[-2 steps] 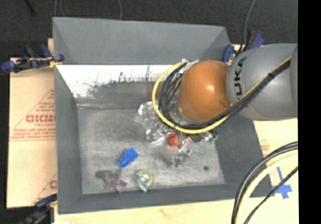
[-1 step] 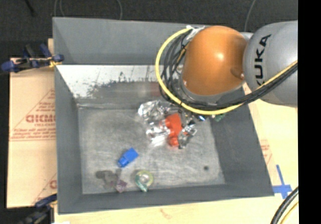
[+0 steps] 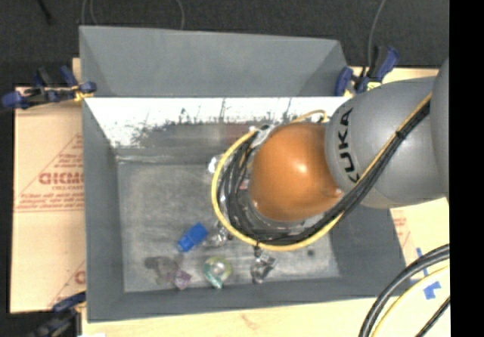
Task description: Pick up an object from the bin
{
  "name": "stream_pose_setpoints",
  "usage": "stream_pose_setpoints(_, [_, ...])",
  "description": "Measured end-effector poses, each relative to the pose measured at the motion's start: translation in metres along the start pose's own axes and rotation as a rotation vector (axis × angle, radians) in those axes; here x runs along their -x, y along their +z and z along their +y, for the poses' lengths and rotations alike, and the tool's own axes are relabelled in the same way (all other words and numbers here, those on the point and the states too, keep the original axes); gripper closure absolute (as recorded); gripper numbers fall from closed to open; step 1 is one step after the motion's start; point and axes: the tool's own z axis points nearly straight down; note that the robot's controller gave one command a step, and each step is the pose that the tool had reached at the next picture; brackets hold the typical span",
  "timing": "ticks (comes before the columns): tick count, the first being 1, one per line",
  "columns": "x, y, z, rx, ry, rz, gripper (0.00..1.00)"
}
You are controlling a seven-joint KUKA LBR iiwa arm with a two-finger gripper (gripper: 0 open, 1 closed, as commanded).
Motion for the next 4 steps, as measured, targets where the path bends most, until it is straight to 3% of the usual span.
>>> stream_pose_setpoints(1, [0.037,0.006,0.032,-0.009,-0.124,-0.006,0.00])
stream_pose_setpoints(2, [-0.026,-0.010,-0.052,-0.015,-0.108,-0.006,0.00])
stream_pose_setpoints(3, [0.086,-0.001,-0.010,-0.011,-0.247,-0.011,0.00])
stream_pose_setpoints(4, [0.099,0.044,0.003,-0.014,-0.629,-0.003,0.00])
